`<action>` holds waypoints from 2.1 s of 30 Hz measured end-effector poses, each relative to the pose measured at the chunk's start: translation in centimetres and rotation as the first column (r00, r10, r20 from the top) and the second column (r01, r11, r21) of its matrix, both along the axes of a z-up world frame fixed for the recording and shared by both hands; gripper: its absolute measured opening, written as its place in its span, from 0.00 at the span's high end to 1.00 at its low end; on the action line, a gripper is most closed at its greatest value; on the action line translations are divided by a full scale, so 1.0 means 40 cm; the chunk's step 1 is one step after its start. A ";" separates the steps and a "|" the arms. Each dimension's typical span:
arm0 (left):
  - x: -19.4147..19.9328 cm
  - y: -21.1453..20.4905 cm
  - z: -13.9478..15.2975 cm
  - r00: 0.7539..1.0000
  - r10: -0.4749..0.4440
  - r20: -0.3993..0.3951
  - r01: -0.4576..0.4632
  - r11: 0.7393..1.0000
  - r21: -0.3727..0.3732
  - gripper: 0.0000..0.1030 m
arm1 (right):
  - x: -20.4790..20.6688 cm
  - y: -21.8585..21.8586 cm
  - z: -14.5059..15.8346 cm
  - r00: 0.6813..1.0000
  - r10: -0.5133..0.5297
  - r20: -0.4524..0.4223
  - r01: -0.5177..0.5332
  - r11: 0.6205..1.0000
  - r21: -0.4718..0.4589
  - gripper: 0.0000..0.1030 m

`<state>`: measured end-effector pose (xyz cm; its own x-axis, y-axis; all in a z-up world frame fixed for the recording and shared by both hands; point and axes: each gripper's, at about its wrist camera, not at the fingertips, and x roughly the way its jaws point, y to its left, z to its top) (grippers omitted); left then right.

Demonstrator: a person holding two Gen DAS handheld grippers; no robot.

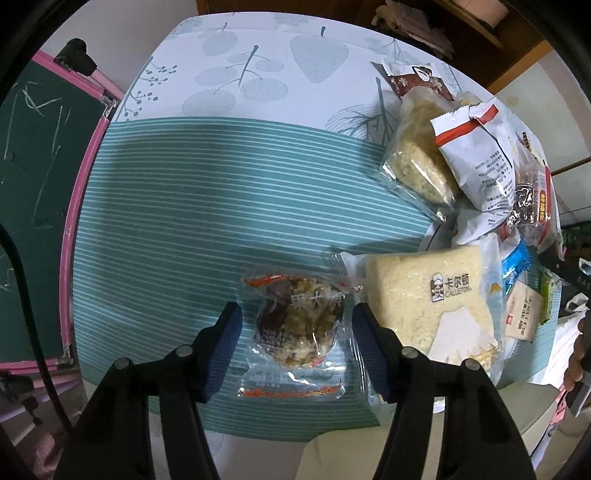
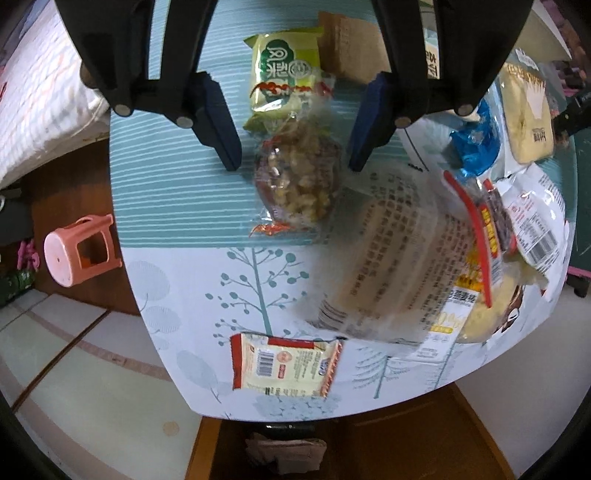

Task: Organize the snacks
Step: 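Grasp the clear nut packet with the left gripper while the right grasps another nut packet, then carry both nut packets onto the white tray and open both grippers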

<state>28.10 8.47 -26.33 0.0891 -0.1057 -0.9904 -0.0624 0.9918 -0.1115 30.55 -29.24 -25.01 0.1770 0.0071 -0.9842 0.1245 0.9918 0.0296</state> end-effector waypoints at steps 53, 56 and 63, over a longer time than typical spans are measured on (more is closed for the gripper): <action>-0.584 -0.188 0.514 0.829 -0.192 0.525 0.238 0.971 -0.021 0.58 | -0.777 0.264 0.506 0.834 0.149 0.532 -0.236 0.967 0.099 0.67; -0.609 -0.197 0.440 0.849 -0.197 0.489 0.212 0.977 0.026 0.58 | -0.792 0.282 0.455 0.865 0.160 0.476 -0.231 0.969 0.094 0.67; -0.652 -0.203 0.350 0.870 -0.182 0.459 0.163 0.983 0.082 0.58 | -0.812 0.314 0.383 0.895 0.187 0.405 -0.206 0.979 0.004 0.67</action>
<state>2.03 0.35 -12.32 0.5222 -0.1234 -0.8438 0.1589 0.9862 -0.0458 -1.95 -16.66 -9.69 0.5460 0.1256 -0.8283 -0.1047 0.9912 0.0813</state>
